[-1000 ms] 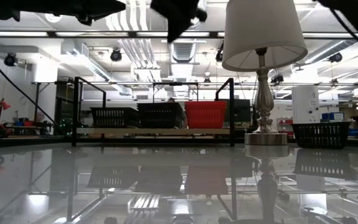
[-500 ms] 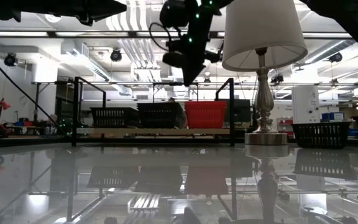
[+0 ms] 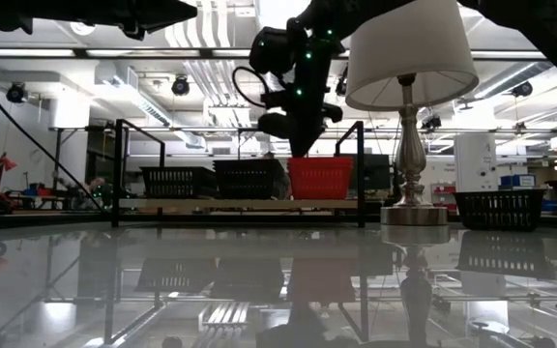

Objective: Stack baskets on shelf by color
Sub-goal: Adjust the red bins on the shelf

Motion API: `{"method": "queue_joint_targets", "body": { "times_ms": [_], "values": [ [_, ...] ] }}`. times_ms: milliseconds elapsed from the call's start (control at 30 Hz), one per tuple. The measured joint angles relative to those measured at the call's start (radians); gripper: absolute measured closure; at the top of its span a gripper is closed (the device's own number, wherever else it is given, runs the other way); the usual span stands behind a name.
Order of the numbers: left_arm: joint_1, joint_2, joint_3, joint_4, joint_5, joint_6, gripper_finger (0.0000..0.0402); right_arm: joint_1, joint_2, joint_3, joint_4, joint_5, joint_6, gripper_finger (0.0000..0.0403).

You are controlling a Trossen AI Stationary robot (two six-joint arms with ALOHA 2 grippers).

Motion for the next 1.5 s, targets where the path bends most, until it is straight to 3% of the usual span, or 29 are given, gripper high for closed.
{"method": "queue_joint_targets", "body": {
  "times_ms": [200,367,700,1267,1500],
  "values": [
    [0.0,0.001,0.0,-0.001,0.0,0.0,0.0402,-0.002,0.0,-0.035,0.014,-0.015,-0.02,0.0394],
    [0.0,0.002,0.0,-0.003,0.0,0.0,0.0402,-0.002,0.0,-0.048,0.04,-0.092,-0.04,0.0394],
    [0.0,0.002,0.0,0.0,0.0,0.0,0.0402,-0.002,0.0,-0.023,0.063,-0.105,-0.063,0.0394],
    [0.0,0.002,0.0,-0.001,0.0,0.0,0.0402,0.062,-0.053,-0.018,-0.265,-0.165,0.01,0.0394],
    [0.0,0.004,0.001,-0.002,0.0,0.0,0.0402,0.062,-0.053,-0.015,-0.285,-0.165,0.016,0.0394]
  ]
}}
